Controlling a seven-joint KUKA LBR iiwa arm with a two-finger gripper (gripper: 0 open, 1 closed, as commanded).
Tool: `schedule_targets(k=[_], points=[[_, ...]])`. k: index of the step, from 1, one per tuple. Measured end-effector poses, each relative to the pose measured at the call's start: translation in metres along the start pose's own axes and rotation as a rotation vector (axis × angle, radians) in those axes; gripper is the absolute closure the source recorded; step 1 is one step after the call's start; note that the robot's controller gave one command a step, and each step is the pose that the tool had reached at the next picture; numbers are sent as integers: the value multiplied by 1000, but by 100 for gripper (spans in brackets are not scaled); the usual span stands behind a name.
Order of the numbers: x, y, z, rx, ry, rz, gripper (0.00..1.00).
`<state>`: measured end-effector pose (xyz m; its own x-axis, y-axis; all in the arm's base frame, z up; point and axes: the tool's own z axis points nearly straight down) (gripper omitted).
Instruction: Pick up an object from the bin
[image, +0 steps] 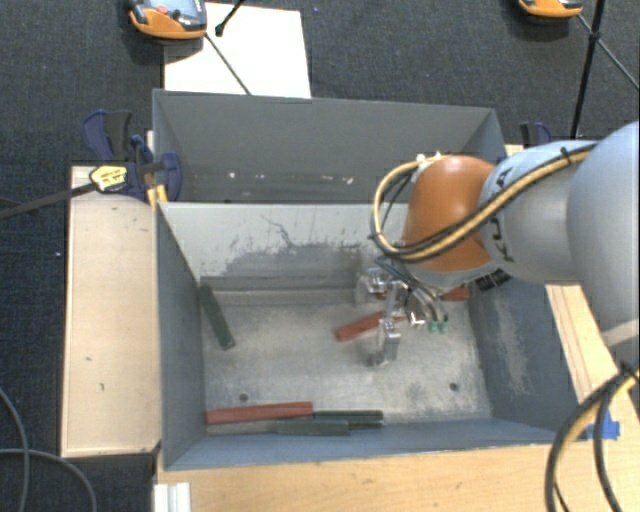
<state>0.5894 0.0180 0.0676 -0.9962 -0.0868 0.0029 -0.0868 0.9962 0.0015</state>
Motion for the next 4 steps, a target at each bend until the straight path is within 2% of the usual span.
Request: schedule_targets(k=[1, 3, 4], points=[[-2, -1, -3, 1, -6, 7, 100], [-1, -1, -6, 1, -3, 8, 100], [1, -1, -27, 1, 5, 7, 100]])
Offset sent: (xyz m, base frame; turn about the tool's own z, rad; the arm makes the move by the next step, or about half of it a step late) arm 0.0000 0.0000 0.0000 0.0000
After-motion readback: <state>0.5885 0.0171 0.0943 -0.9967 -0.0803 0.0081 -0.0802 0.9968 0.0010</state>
